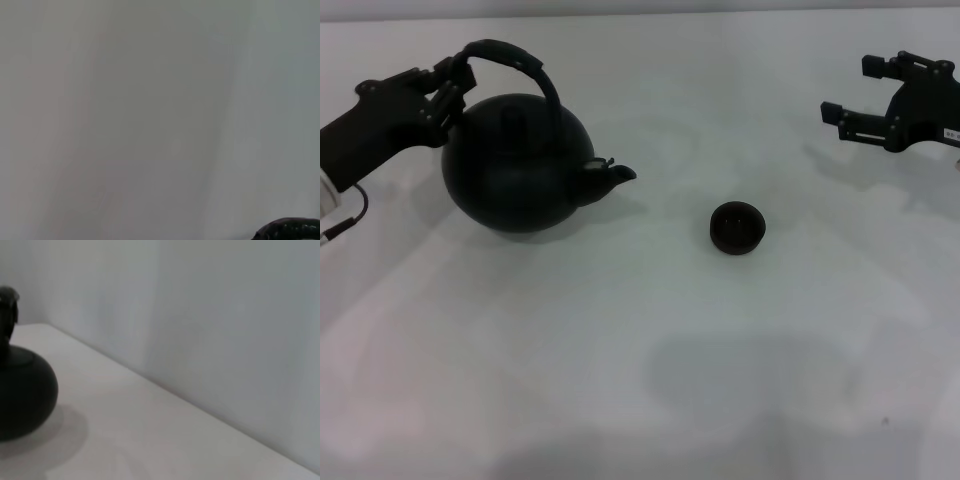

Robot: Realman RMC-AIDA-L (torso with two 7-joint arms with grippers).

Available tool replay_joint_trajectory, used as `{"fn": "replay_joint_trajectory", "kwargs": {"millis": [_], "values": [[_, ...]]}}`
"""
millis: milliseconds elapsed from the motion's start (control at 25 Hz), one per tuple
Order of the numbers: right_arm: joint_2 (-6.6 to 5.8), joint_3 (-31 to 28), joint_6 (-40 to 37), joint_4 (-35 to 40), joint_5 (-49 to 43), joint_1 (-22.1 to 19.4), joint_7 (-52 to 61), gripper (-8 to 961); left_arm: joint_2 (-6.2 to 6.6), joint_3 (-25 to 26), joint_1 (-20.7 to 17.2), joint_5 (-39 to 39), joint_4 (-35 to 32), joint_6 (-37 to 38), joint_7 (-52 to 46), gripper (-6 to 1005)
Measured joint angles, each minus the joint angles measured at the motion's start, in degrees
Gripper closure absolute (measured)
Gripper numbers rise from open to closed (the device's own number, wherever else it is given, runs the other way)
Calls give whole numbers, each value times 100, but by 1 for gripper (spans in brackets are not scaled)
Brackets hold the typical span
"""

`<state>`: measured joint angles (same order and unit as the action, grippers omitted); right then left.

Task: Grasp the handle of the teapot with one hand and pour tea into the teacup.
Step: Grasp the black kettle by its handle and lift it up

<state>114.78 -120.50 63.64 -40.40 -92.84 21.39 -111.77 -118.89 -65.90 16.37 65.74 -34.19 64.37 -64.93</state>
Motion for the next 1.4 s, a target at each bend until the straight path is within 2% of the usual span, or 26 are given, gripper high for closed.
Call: {"fn": "replay_joint_trajectory", "kwargs": {"millis": [560, 920, 1400], "values": [[1, 0, 374, 320, 1262, -189, -725, 110, -22, -43, -53, 1284, -1373, -342, -1455, 827], [0, 0, 577, 538, 1658, -267, -1129, 111, -21, -575, -181, 1859, -2273, -981, -2172, 831], [-6, 0, 572, 611, 1827, -330, -1244, 111, -24, -1088, -186, 2497, -2989, -1395, -2811, 834]]}}
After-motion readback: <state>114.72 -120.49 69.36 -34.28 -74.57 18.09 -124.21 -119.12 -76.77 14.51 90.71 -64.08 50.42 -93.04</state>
